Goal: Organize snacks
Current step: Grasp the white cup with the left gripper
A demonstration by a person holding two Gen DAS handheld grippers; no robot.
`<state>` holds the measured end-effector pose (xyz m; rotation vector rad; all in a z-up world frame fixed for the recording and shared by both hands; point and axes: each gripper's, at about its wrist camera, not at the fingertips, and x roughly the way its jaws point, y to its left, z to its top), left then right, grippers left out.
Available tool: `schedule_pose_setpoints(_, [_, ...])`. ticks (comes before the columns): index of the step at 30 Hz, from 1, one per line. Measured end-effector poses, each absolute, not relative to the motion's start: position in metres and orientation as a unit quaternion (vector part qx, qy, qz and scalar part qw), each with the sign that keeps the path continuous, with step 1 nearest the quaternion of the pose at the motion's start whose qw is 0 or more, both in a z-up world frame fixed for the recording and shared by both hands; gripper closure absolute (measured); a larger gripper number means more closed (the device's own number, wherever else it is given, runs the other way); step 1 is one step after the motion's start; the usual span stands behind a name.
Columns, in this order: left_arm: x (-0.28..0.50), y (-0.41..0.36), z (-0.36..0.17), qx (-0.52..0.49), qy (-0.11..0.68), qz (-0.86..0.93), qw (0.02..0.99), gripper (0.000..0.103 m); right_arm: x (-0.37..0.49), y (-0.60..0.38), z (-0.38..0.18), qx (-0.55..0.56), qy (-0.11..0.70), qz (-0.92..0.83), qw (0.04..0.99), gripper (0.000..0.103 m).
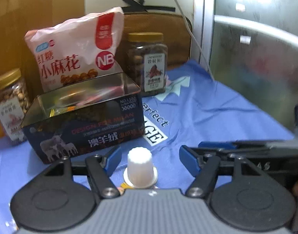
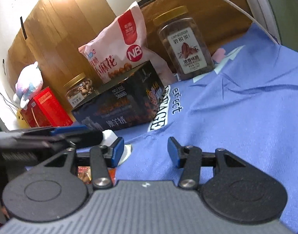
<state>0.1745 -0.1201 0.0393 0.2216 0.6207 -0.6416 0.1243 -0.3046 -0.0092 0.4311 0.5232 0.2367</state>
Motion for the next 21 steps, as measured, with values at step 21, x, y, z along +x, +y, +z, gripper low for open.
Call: schedule_pose_setpoints(21, [0.234,-0.068,0.017,-0.123,0.443,-0.313,0.831,0.068,0.111,-0.28,-0.008,0.156,0.246,0.188,0.938,0.055])
